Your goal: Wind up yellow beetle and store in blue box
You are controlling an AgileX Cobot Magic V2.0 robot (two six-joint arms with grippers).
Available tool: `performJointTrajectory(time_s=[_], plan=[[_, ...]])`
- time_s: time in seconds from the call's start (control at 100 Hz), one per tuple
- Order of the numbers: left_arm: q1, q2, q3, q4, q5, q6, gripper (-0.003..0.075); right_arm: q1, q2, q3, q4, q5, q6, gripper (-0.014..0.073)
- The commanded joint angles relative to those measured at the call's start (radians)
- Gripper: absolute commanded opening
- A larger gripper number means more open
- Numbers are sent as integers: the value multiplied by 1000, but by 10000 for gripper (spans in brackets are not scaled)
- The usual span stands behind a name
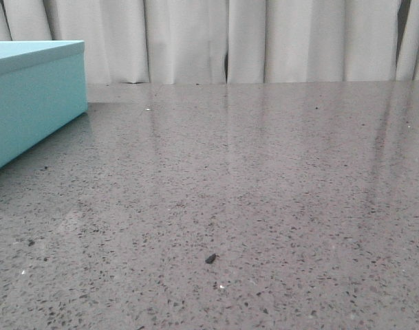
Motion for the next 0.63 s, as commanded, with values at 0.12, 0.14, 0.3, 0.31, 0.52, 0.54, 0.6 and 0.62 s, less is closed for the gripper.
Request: performJointTrajectory(time_s=[0.12,0.14,0.3,0.31,0.52,0.54,0.6,0.62], plan=[[2,-35,41,-16,-41,-10,-19,-6,-17,23,-16,5,3,-70],[2,-35,41,-16,-41,-10,-19,-6,-17,23,-16,5,3,-70],[2,-35,41,-16,-41,-10,-19,-6,-17,23,-16,4,3,-70],[2,-35,41,-16,-41,-10,-19,-6,-17,23,-16,4,3,-70],[2,-35,41,-16,-41,-10,-19,-6,-17,23,-16,4,3,-70],[2,-35,41,-16,-41,-10,-19,-6,-17,23,-16,4,3,-70],[2,-35,41,-16,-41,-10,-19,-6,-17,23,-16,4,3,-70],[2,-35,41,-16,-41,-10,-19,-6,-17,23,-16,4,3,-70]])
